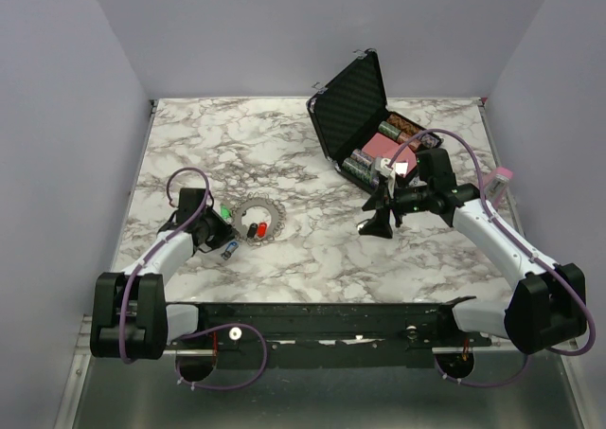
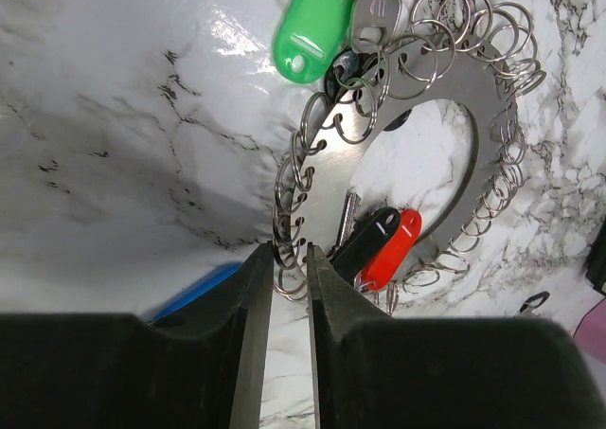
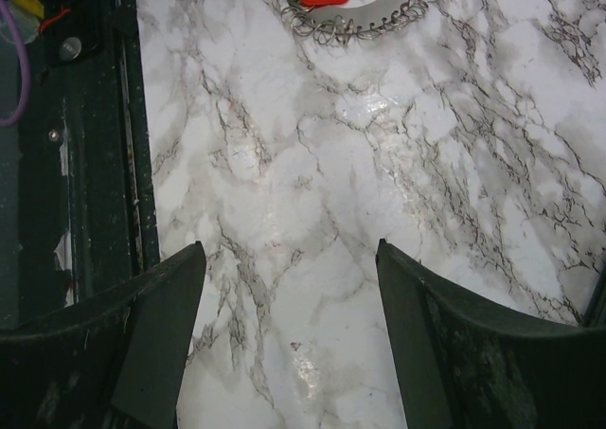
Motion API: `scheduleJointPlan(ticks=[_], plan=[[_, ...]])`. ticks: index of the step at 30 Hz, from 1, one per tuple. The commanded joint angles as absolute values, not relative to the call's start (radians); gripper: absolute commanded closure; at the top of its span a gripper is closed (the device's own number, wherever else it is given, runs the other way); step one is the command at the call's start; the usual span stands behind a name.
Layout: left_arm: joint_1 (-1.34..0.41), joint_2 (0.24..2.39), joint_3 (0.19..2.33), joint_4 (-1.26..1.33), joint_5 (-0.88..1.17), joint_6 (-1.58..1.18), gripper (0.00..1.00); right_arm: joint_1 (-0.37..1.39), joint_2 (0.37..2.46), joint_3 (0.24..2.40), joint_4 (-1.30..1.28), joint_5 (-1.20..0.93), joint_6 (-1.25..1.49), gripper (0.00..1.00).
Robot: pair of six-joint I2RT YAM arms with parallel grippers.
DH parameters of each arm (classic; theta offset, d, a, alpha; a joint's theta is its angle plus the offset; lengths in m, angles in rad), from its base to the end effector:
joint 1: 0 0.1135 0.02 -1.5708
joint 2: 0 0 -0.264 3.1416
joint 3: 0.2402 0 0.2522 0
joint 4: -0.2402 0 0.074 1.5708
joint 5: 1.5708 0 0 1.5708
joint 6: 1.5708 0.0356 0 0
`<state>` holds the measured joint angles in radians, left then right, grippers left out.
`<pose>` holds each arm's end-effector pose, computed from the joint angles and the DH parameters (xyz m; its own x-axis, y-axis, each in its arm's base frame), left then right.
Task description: Put the keys on the keyring
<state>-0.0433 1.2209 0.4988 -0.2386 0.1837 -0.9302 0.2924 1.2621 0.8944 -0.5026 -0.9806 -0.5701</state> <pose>0.2149 -0.0158 0.1553 -0.6074 -0.7627 -0.2224 -0.5685 0.6128 -0.5488 0.2313 0.1005 0.2612 -0.2529 -0.3898 -0.8855 -0.9619 0.1997 0.1868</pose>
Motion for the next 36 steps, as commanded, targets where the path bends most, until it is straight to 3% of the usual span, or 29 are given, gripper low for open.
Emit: scheduleJointPlan(ticks=[1, 14, 22, 36], plan=[[-0.054, 1.233, 0.535, -0.27, 0.127, -0.954, 0.72, 0.29, 1.241, 0.917, -0.531, -0.988, -0.587, 0.19], [-0.066, 1.232, 0.535, -0.272, 0.109, -0.954, 0.81, 0.29, 1.238, 0.922, -0.535, -0.991, -0.591, 0.19], [-0.069, 1.221, 0.526, -0.259, 0.11, -0.953, 1.0, 0.29, 1.239, 0.92, -0.535, -0.991, -0.591, 0.19], [-0.069, 1.112, 0.584, -0.284, 0.187, -0.831, 1.0, 0.288, 1.239, 0.92, -0.537, -0.988, -0.592, 0.19]])
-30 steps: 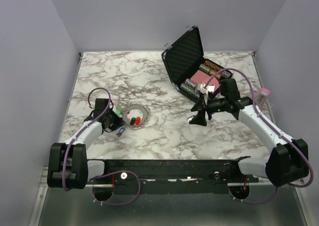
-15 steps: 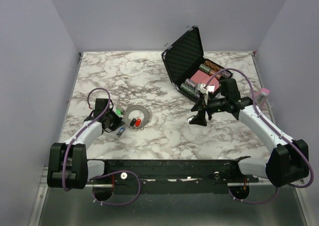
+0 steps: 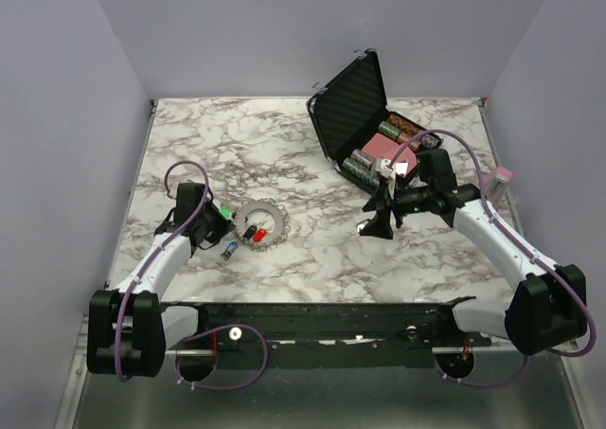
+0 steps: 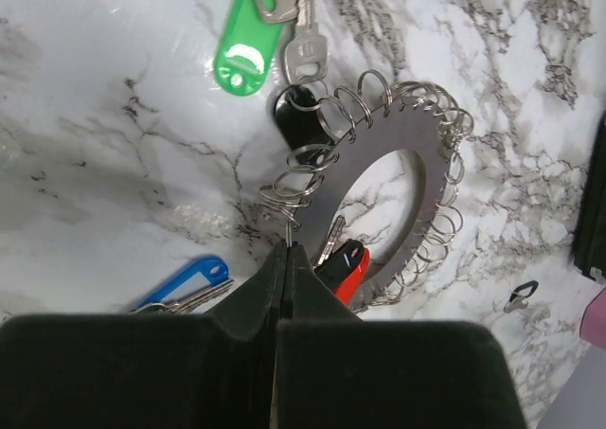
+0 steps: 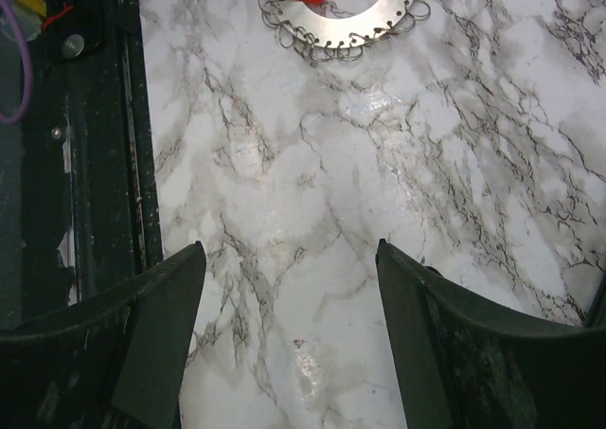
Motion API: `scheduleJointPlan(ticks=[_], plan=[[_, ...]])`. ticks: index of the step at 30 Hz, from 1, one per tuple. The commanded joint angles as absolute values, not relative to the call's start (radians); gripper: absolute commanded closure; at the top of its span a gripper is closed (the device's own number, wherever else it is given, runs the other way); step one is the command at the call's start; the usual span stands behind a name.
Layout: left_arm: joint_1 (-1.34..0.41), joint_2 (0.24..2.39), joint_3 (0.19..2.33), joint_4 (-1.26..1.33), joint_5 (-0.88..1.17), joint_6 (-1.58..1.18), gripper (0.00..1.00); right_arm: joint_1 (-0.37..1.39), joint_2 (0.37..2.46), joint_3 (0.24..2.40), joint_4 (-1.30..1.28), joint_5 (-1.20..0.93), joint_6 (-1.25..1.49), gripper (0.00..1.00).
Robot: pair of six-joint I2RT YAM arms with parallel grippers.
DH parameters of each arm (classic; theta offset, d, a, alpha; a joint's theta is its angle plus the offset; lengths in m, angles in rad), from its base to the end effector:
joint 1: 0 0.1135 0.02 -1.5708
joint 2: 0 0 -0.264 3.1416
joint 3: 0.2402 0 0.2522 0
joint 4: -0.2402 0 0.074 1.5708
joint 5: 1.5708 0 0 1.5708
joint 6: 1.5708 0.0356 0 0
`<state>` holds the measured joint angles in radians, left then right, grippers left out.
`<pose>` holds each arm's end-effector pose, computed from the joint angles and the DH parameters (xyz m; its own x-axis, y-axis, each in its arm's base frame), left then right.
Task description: Put the keys on the keyring
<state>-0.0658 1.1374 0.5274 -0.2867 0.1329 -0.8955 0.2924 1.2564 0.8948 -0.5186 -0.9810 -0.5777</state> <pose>0.2117 -0.0187 0.1766 -0.6026 -0.7356 -0.3094 -0.5161 0.6550 -0.5519 0.2294 0.0999 0.2617 -0.2540 -0.3937 -0.8835 -0.9621 0.1970 0.1888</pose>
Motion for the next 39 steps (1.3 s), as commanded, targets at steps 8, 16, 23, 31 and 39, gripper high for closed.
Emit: scheduleJointPlan(ticks=[8, 16, 23, 31, 39], plan=[[-0.106, 1.023, 0.669, -0.279, 0.291, -0.605, 1.0, 0.29, 1.238, 0.92, -0.535, -0.991, -0.594, 0.19], [-0.227, 0.993, 0.854, -0.4, 0.322, -0.223, 1.0, 0.288, 1.243, 0.919, -0.541, -1.0, -0.598, 0.19], [-0.33, 0.971, 0.943, -0.413, 0.325, 0.044, 1.0, 0.288, 1.246, 0.917, -0.548, -1.022, -0.609, 0.19], [-0.474, 0.942, 0.963, -0.407, 0.37, 0.245, 1.0, 0.29, 1.249, 0.913, -0.63, -1.141, -0.771, 0.19], [-0.613, 0.885, 0.925, -0.325, 0.477, 0.328, 1.0, 0.288, 1.313, 1.09, -1.059, -1.345, -1.381, 0.18]])
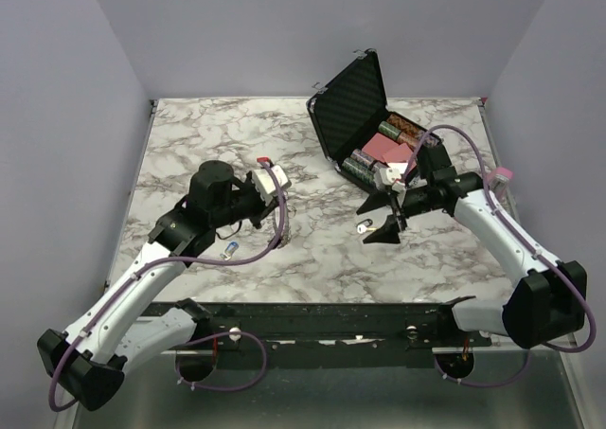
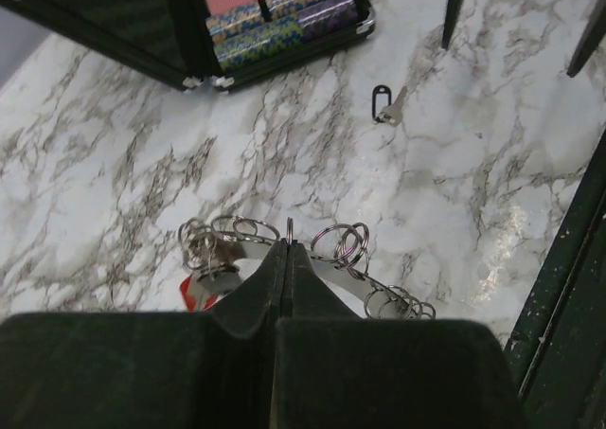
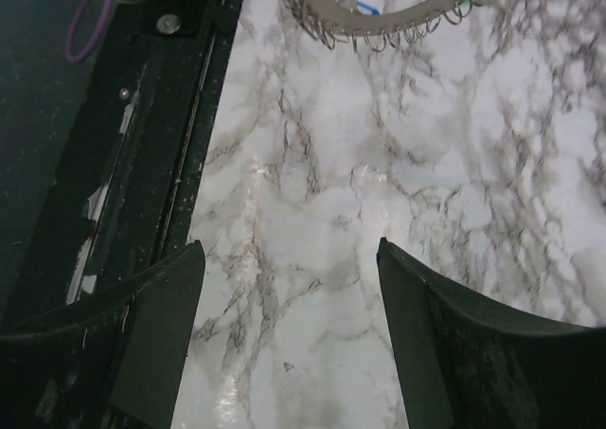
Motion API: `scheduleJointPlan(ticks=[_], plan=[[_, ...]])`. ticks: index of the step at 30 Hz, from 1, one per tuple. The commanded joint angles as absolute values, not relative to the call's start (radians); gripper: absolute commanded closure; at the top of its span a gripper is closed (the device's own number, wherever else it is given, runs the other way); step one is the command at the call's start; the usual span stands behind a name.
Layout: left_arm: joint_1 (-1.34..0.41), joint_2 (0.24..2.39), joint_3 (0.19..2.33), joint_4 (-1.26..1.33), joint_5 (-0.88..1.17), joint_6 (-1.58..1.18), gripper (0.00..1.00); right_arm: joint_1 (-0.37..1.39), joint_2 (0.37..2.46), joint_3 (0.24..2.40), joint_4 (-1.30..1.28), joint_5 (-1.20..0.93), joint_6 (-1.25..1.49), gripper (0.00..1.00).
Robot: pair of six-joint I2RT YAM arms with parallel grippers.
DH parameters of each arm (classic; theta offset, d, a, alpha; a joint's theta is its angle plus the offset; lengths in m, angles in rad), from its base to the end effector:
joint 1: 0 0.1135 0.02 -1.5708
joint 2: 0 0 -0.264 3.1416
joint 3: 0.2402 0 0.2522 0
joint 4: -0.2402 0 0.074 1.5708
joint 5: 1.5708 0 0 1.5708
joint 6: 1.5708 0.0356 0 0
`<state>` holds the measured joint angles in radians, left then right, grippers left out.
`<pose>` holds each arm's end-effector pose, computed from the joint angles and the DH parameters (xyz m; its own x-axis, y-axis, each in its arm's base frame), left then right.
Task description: Put the keys on the keyring
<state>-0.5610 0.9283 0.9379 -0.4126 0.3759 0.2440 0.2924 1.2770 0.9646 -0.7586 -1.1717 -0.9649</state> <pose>0.1664 -0.1200 0.3452 -0.1336 0.3493 -0.9274 0.8379 0.5395 0.0825 0.2177 0.0998 0.2709 -0.0390 -0.3453 -0.9377 -0.9954 -0.0685 0.0666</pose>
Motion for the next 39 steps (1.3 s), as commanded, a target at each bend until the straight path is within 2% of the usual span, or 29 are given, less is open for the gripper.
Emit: scheduleJointPlan(ticks=[1, 7, 11, 20, 26, 30, 39], plan=[[-0.63, 0.879, 0.916, -0.315, 0.492, 0.334, 1.0, 0.293, 1.33, 1.129, -1.133, -1.377, -1.461, 0.18], [-0.696, 0.844, 0.842, -0.203, 0.581, 0.315, 1.0, 0.382, 1.485, 1.339, -1.412, -1.424, -1.716, 0.19], [-0.73, 0.836, 0.79, -0.124, 0.594, 0.265, 1.0, 0.442, 1.538, 1.411, -1.416, -1.411, -1.697, 0.21], [-0.767, 0.813, 0.666, 0.069, 0.583, 0.118, 1.0, 0.543, 1.603, 1.47, -1.24, -1.382, -1.398, 0.39], [-0.773, 0.781, 0.594, 0.149, 0.558, 0.026, 1.0, 0.598, 1.58, 1.407, -0.965, -1.295, -1.064, 0.51], [-0.773, 0.767, 0.56, 0.192, 0.538, -0.058, 1.0, 0.637, 1.536, 1.344, -0.773, -1.227, -0.878, 0.55], [-0.775, 0.721, 0.488, 0.278, 0.483, -0.164, 1.0, 0.641, 1.506, 1.302, -0.735, -1.226, -0.851, 0.62]])
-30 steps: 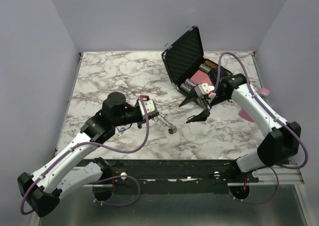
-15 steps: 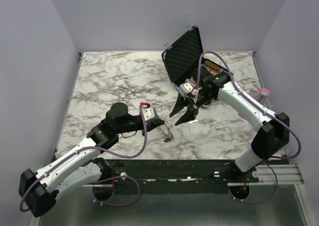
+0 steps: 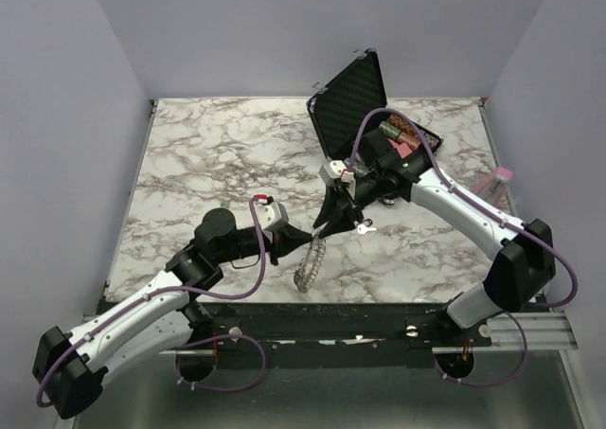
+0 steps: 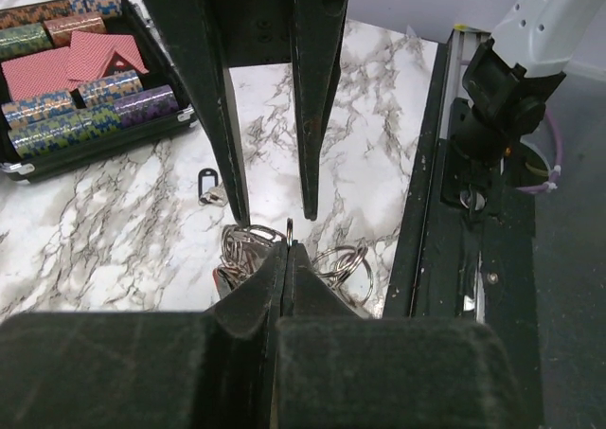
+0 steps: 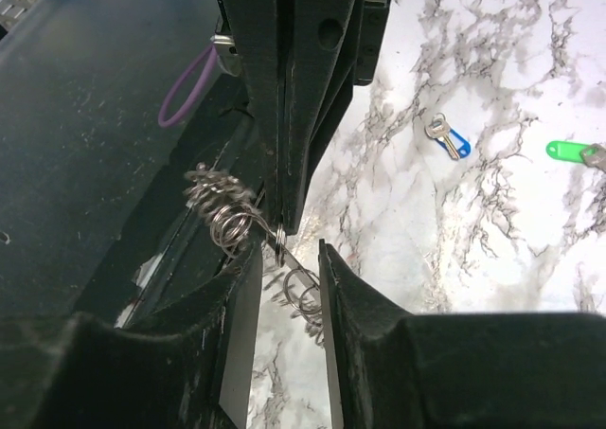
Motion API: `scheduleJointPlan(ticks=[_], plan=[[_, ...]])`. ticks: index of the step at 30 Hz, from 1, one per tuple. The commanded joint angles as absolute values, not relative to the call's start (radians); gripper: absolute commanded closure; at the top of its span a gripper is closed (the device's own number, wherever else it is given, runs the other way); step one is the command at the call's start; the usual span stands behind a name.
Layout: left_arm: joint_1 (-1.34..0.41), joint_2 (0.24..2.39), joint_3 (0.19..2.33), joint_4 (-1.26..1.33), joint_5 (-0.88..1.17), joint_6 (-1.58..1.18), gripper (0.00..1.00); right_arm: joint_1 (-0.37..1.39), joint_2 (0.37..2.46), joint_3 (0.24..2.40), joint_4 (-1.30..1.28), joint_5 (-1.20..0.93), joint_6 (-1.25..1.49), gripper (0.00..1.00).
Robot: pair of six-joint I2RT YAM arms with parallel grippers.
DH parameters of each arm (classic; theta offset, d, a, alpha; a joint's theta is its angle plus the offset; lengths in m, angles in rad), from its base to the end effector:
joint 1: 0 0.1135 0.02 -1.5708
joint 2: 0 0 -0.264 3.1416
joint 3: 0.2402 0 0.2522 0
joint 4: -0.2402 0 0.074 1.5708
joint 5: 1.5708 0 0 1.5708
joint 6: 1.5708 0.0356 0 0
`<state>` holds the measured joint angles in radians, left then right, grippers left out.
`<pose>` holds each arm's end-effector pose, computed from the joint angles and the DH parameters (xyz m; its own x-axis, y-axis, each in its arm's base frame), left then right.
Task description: Put the keys on the keyring
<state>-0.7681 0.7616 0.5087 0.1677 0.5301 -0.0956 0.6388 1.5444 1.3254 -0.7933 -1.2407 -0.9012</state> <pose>0.1209 -0.1418 0.2836 -0.1527 0.0330 -0.9877 0.9515 0.2749 -0.1379 0.2292 0.2122 0.3102 0.0445 -0.2835 -0.9579 -0.9036 -0.4204 0.0825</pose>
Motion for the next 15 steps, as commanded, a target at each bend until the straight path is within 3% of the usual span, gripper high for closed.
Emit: scheduleJointPlan(ticks=[1, 15], plan=[[-0.775, 0.715, 0.482, 0.282, 0.474, -0.169, 1.0, 0.641, 1.505, 1.296, -0.732, -1.23, -0.85, 0.63], [-0.775, 0.718, 0.428, 0.4, 0.453, -0.271, 1.0, 0.657, 1.511, 1.279, -0.683, -1.22, -0.804, 0.7]])
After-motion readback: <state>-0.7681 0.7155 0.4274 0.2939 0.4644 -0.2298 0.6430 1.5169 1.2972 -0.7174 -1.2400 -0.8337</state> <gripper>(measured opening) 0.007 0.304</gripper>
